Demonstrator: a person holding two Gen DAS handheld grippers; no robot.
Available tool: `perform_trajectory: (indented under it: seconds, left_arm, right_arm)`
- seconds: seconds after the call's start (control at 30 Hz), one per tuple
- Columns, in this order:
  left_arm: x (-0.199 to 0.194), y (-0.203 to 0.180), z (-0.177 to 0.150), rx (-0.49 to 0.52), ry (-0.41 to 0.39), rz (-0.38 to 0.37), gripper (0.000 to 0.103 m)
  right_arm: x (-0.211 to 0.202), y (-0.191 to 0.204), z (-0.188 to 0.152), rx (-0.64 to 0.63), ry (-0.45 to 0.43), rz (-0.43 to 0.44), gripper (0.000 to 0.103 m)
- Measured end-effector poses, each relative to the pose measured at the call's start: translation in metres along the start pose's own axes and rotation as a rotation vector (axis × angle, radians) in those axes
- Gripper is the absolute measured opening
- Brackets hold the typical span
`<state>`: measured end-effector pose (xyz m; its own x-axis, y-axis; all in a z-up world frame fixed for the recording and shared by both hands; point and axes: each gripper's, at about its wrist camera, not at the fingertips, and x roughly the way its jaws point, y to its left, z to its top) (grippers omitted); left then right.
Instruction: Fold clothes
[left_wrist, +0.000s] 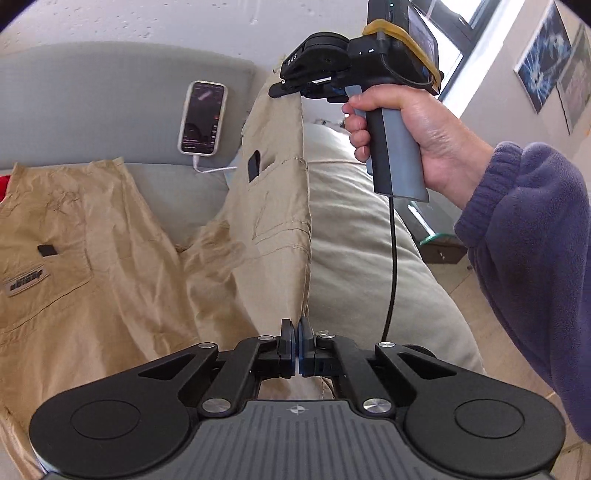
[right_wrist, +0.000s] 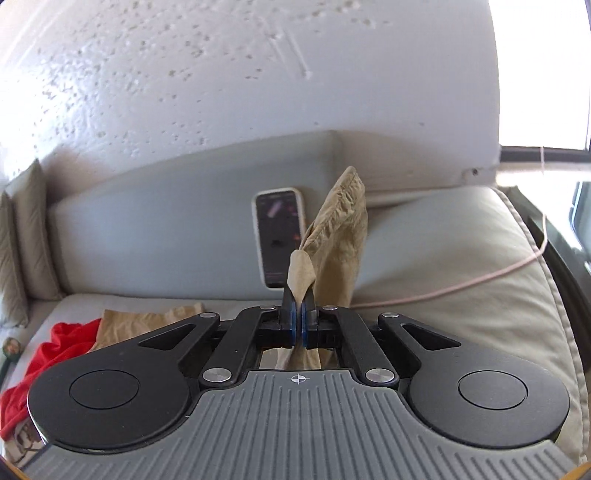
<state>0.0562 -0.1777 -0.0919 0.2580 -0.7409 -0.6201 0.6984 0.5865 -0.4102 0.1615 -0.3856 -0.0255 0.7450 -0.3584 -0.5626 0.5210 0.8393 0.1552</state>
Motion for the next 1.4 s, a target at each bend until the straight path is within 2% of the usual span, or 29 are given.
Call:
perform_trajectory:
  seconds: [0.13,0.3,0.43,0.57,0.7,0.8,0.9,0.97,1.13,1.23,1.27,1.33,1.4]
  left_arm:
    - [-0.03,0.06,-0.004,-0.134,-0.032,0.027,0.001]
    - [-0.055,0.128,-0.012,-0.284,-0.042,0.063,0.0]
    - [-0.061,0.169,-0.025,-0.356,-0.01,0.126,0.0]
    - [-0.058,0.188,-0.033,-0.368,0.024,0.141,0.0]
    - [-0.059,0.198,-0.034,-0.377,0.031,0.117,0.0]
    - [-0.07,0.205,-0.035,-0.399,0.011,0.118,0.0]
    - [-0.084,0.209,-0.032,-0.399,-0.012,0.126,0.0]
    - [-0.086,0.214,-0.032,-0.407,-0.005,0.138,0.0]
    - [-0.09,0.227,-0.04,-0.45,0.019,0.173,0.0]
    - [-0.1,0.228,-0.039,-0.462,0.007,0.243,0.0]
    - [-0.105,0.229,-0.039,-0.473,0.0,0.271,0.0]
    - [-0.117,0.229,-0.033,-0.459,-0.016,0.292,0.0]
    - [-0.132,0.219,-0.028,-0.399,-0.044,0.32,0.009]
  right_arm:
    - [0.032,0.076,0.007,-0.097,0.032,0.02,0.002]
    - [0.09,0.165,0.0,-0.136,0.121,0.063,0.002]
    - [0.14,0.232,-0.03,-0.161,0.214,0.087,0.002]
    - [0.185,0.276,-0.071,-0.168,0.328,0.092,0.002]
    - [0.211,0.296,-0.098,-0.152,0.413,0.083,0.002]
    - [0.217,0.3,-0.103,-0.134,0.424,0.075,0.002]
    - [0.209,0.304,-0.096,-0.107,0.398,0.097,0.002]
    - [0.208,0.312,-0.092,-0.105,0.399,0.105,0.002]
    - [0.22,0.328,-0.102,-0.101,0.446,0.062,0.002]
    - [0.22,0.33,-0.105,-0.079,0.451,0.057,0.003]
    - [0.22,0.33,-0.105,-0.074,0.45,0.072,0.007]
    - [0.213,0.324,-0.101,-0.059,0.46,0.14,0.027]
    - [0.191,0.313,-0.092,-0.042,0.443,0.204,0.033]
